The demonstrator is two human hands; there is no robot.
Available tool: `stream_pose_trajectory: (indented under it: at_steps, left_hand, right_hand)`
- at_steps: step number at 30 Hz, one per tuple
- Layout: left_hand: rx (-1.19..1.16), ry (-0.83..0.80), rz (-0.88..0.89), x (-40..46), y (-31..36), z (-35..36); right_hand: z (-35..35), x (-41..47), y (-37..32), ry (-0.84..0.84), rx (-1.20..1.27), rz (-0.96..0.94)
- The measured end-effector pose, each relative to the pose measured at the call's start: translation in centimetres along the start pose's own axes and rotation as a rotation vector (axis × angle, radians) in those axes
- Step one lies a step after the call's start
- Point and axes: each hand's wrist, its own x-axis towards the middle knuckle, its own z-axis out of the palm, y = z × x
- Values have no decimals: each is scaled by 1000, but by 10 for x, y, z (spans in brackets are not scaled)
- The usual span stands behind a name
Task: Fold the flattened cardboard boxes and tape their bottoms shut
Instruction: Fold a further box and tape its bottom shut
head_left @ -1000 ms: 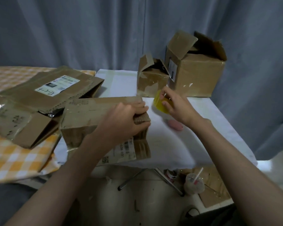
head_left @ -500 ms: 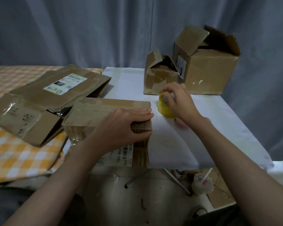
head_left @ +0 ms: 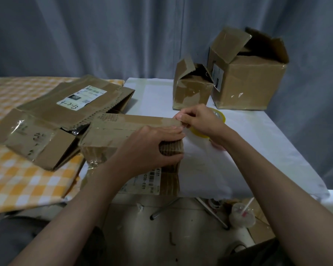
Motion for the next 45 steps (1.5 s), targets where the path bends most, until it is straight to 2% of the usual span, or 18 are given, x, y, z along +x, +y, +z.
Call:
stream_pose_trajectory:
  at_steps: [7, 14, 19, 22, 33, 36, 41, 45]
  left_hand:
    - [69, 33, 13, 1, 6, 4]
    - [227, 41, 84, 5, 11, 14]
    - [250, 3, 114, 3, 10, 13]
    - [244, -18, 113, 4, 12, 12]
    - [208, -4, 111, 10, 10, 16]
    - [115, -17, 54, 9, 5, 13]
    - [92, -63, 15, 7, 3, 12]
    - [156, -90, 66, 9, 7, 13]
  right_hand:
    - [-8, -4, 6, -44, 293, 130]
    - [-16, -4, 3, -122, 478, 253]
    - [-7, -2, 6, -133, 564, 317]
    - [-4, -5, 6, -122, 564, 288]
    - [12, -12, 13, 105, 476, 150]
    - [9, -13, 14, 98, 483, 133]
    - [0, -14, 14, -57, 423, 87]
    - [4, -13, 11, 39, 377, 71]
